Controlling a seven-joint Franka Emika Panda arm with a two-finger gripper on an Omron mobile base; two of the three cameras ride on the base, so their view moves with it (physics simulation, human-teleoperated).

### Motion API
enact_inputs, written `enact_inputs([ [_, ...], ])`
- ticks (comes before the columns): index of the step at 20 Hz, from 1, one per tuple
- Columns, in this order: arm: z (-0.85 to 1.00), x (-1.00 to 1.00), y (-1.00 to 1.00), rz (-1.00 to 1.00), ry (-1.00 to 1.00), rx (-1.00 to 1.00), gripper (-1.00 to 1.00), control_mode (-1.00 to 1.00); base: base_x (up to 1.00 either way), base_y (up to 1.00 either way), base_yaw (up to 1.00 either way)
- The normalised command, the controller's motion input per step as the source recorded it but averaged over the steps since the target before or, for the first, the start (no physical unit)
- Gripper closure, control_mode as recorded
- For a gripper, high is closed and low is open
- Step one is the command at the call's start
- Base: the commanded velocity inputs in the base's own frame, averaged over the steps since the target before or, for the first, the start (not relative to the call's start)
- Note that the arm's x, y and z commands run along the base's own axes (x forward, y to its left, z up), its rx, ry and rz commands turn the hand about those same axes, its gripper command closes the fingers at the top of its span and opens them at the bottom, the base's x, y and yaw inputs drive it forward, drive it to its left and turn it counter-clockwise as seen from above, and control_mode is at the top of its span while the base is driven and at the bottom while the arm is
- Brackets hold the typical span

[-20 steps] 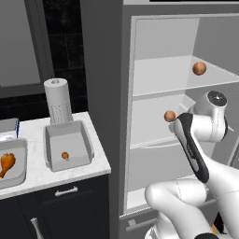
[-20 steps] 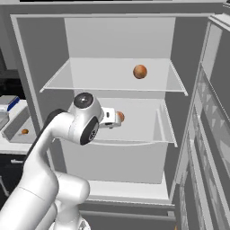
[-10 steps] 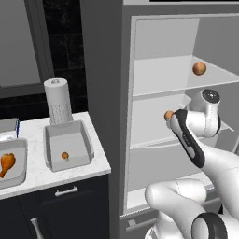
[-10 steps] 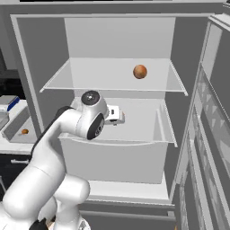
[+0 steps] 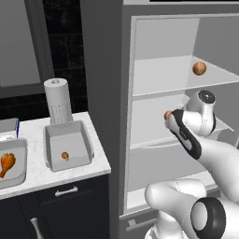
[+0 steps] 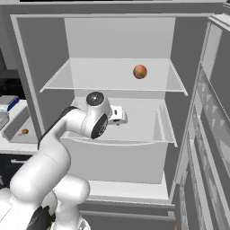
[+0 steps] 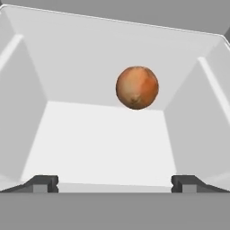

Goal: Place one onion and one chicken drumstick in each tupperware on the nearby counter, to pack two identical lunches.

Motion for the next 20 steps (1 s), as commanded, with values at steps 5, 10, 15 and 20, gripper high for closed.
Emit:
enact_inputs([
  [5, 0.0, 0.24, -0.05, 0.0, -0.01, 0.0, -1.0, -1.0, 0.0, 0.0, 0.0],
  [10, -0.1, 0.25, -0.02, 0.0, 0.0, 0.0, -1.0, -1.0, 0.0, 0.0, 0.0],
  [15, -0.1, 0.34, 0.0, 0.0, 0.0, 0.0, -1.0, -1.0, 0.0, 0.0, 0.0],
  [20, -0.13, 0.38, -0.01, 0.0, 0.0, 0.0, -1.0, -1.0, 0.0, 0.0, 0.0],
])
